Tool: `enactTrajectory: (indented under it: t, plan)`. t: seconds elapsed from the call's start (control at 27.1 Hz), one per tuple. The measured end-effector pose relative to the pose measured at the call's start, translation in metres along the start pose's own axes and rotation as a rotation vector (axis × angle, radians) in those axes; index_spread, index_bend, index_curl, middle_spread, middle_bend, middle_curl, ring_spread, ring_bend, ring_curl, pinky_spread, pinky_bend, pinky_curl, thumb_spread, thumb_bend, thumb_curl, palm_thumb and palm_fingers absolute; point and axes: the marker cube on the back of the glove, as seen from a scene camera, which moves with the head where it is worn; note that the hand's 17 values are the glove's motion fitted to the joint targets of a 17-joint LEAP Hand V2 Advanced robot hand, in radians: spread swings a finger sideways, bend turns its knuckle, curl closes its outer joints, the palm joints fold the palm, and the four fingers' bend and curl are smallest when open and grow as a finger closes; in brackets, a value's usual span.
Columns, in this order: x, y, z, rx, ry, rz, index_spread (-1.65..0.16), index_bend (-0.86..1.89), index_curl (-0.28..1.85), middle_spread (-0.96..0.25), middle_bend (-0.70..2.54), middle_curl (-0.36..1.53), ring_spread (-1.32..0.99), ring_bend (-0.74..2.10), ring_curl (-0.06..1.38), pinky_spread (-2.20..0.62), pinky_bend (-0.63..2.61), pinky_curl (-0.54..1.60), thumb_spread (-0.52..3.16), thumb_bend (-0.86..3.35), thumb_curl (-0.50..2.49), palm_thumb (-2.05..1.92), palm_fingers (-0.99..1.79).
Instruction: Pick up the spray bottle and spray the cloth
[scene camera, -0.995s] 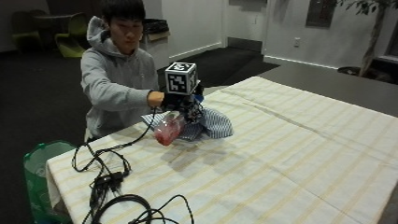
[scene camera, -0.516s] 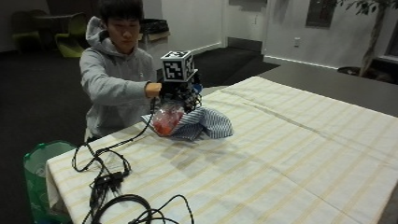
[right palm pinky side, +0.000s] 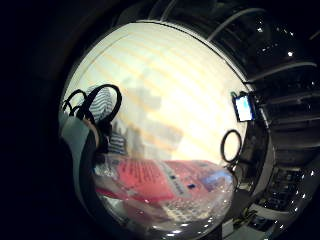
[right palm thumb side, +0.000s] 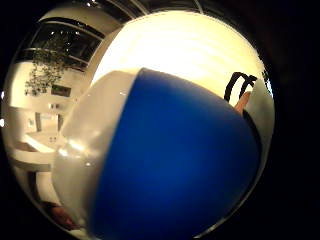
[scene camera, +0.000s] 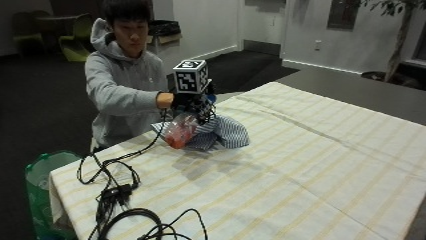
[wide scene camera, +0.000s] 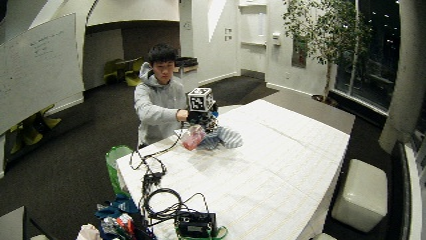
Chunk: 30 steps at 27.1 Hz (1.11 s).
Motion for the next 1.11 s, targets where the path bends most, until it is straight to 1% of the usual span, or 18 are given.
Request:
enactTrajectory:
  t: [0.11,0.26,0.44,0.59,0.74,0.88,0.99,1.11]
  plan:
    - [-0.017,-0.001,-0.017,0.050,-0.057,-0.014,-0.22,0.39,0.55,-0.10,0.60,0.49,-0.19,0.58,0.45,-0.29,0.35,0.39,0.01,-0.03,0.72,1.02,1.39]
    - [-0.054,-0.003,-0.044,0.131,-0.213,-0.053,-0.22,0.39,0.55,-0.10,0.60,0.49,-0.19,0.58,0.45,-0.29,0.35,0.39,0.01,-0.03,0.73,1.02,1.38]
    - [-0.109,-0.009,-0.077,0.245,-0.522,-0.154,-0.22,0.38,0.55,-0.11,0.60,0.49,-0.19,0.59,0.45,-0.29,0.35,0.39,0.01,-0.04,0.73,1.02,1.38]
    - [-0.157,-0.013,-0.089,0.311,-0.826,-0.240,-0.22,0.37,0.55,-0.11,0.60,0.49,-0.19,0.59,0.45,-0.29,0.35,0.39,0.01,-0.03,0.73,1.02,1.38]
    - [-0.197,-0.015,-0.082,0.337,-1.119,-0.304,-0.22,0.37,0.55,-0.11,0.60,0.49,-0.19,0.58,0.45,-0.29,0.35,0.39,0.02,-0.03,0.73,1.02,1.38]
    - [-0.226,-0.024,-0.064,0.319,-1.346,-0.288,-0.22,0.36,0.55,-0.11,0.60,0.49,-0.19,0.58,0.45,-0.29,0.36,0.39,0.02,-0.03,0.73,1.02,1.37]
    - [-0.251,-0.032,-0.036,0.259,-1.465,-0.254,-0.22,0.36,0.55,-0.11,0.60,0.49,-0.19,0.58,0.45,-0.29,0.35,0.39,0.02,-0.03,0.73,1.02,1.37]
    - [-0.271,-0.044,-0.003,0.212,-1.507,-0.214,-0.22,0.36,0.55,-0.11,0.60,0.49,-0.19,0.58,0.45,-0.29,0.35,0.39,0.02,-0.04,0.74,1.02,1.37]
